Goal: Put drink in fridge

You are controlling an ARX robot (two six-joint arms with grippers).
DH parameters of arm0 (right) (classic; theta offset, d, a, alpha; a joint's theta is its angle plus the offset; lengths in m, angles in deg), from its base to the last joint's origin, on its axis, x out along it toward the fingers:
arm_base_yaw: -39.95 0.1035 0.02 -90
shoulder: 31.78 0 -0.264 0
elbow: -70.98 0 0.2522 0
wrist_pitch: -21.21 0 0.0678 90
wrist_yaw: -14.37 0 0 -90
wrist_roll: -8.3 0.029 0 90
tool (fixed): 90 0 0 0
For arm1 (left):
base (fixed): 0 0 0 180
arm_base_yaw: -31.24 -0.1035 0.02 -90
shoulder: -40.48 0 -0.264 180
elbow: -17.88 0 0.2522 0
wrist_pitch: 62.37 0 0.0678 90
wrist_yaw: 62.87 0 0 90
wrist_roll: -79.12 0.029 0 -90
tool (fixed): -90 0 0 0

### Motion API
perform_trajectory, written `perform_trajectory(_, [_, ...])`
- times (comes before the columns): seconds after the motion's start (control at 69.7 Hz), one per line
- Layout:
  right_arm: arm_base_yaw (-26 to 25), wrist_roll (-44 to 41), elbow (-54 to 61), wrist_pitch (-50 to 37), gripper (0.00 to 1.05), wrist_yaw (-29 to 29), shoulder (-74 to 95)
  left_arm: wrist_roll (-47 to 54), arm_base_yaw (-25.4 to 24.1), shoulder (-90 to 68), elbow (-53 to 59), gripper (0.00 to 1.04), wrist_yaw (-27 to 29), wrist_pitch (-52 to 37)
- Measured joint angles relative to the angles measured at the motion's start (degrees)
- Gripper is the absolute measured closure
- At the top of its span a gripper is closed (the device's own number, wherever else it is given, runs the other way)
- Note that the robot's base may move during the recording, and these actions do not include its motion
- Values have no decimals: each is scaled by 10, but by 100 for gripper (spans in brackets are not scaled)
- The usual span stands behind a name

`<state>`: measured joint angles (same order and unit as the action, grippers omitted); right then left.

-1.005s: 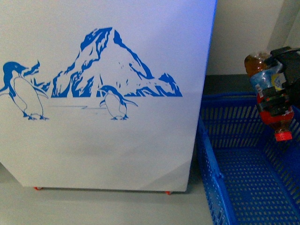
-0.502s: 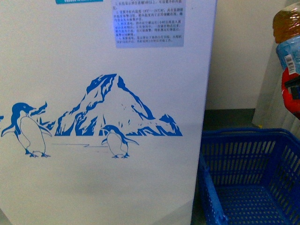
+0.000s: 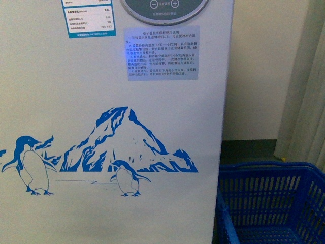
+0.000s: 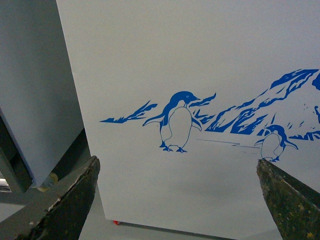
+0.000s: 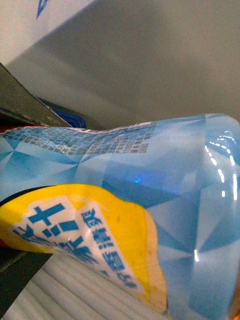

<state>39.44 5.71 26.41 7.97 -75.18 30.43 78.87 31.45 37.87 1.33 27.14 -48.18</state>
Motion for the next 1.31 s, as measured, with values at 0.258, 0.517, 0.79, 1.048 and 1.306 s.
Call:
perform_trajectory(0.258, [-29,22,74,72,64,31,-184,0,0,0,0,8,0,0])
perform_trajectory(0.517, [-88,37,92,134,64,64,-324,0,0,0,0,8,0,0])
perform_trajectory(0.79, [-28,30,175,201,64,4,-377,0,0,0,0,8,0,0])
perform_trajectory(1.048, [4,28,219,188,64,2,-423,0,0,0,0,8,0,0])
perform_trajectory(1.306, [4,28,256,188,64,-4,-457,0,0,0,0,8,0,0])
